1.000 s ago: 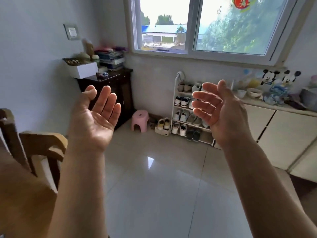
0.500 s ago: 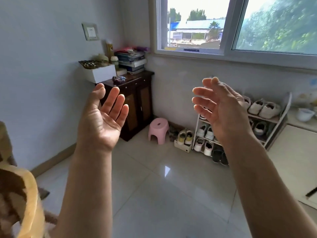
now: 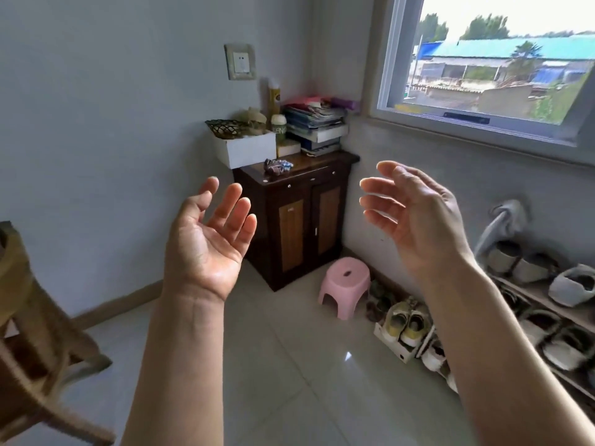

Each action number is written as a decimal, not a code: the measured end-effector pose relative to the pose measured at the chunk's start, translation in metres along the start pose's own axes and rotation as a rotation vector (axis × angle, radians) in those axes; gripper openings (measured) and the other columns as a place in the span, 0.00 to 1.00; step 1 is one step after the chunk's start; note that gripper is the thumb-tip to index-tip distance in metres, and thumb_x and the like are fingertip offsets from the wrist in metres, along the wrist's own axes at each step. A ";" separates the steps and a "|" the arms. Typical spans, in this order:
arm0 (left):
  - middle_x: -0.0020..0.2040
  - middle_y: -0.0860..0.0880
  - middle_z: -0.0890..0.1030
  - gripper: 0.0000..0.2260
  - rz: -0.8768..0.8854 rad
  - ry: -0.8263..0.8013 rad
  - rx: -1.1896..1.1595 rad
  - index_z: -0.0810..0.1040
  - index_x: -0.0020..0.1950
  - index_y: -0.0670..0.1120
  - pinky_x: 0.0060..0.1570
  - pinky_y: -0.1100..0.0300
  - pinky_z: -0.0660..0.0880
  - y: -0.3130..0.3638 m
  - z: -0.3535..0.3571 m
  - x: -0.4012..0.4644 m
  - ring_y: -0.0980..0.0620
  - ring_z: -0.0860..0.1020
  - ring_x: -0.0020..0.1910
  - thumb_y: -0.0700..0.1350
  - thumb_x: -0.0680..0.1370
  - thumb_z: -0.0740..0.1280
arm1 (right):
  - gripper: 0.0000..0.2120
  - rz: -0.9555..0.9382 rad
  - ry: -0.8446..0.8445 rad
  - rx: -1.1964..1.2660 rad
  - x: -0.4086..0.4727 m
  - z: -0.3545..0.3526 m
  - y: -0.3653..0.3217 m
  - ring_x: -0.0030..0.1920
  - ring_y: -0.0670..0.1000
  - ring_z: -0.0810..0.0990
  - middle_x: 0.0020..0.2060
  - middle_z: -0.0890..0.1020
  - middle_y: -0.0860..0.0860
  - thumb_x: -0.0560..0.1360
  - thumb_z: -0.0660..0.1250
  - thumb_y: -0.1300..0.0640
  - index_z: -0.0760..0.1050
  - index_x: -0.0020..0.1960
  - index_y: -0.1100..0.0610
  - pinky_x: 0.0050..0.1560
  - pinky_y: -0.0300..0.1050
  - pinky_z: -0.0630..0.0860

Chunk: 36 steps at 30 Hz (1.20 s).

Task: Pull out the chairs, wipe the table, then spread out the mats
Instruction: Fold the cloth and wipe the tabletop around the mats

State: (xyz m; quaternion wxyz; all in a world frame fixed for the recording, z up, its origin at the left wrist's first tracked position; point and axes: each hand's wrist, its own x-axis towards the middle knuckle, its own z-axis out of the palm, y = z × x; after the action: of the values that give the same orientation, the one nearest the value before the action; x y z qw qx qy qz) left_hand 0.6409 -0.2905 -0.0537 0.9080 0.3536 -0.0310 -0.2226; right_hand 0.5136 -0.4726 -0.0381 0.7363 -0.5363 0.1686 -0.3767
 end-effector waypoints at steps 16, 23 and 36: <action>0.47 0.45 0.84 0.06 -0.010 0.047 -0.048 0.77 0.53 0.46 0.55 0.54 0.77 -0.027 0.048 0.352 0.49 0.84 0.45 0.43 0.80 0.61 | 0.10 0.088 -0.128 0.009 0.347 0.088 0.113 0.38 0.51 0.83 0.44 0.86 0.56 0.81 0.61 0.57 0.80 0.53 0.56 0.38 0.42 0.79; 0.49 0.45 0.84 0.06 -0.108 0.127 0.036 0.77 0.53 0.47 0.46 0.56 0.78 -0.056 0.056 0.493 0.48 0.82 0.45 0.44 0.80 0.62 | 0.10 0.173 -0.094 -0.006 0.476 0.112 0.170 0.37 0.50 0.83 0.42 0.86 0.54 0.82 0.60 0.57 0.80 0.54 0.56 0.41 0.44 0.79; 0.48 0.46 0.85 0.10 -0.231 0.339 0.197 0.78 0.58 0.45 0.39 0.57 0.80 -0.139 0.084 0.781 0.48 0.83 0.46 0.46 0.79 0.65 | 0.05 0.392 -0.141 -0.246 0.766 0.130 0.309 0.35 0.49 0.83 0.40 0.86 0.54 0.79 0.65 0.58 0.80 0.51 0.56 0.42 0.48 0.80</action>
State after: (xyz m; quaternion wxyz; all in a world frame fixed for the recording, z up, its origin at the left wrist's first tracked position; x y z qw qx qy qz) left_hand 1.2716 -0.7661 -0.1612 0.8297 0.4742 0.1410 -0.2585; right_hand 1.2189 -0.9064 -0.1548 0.7345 -0.6039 0.2622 -0.1647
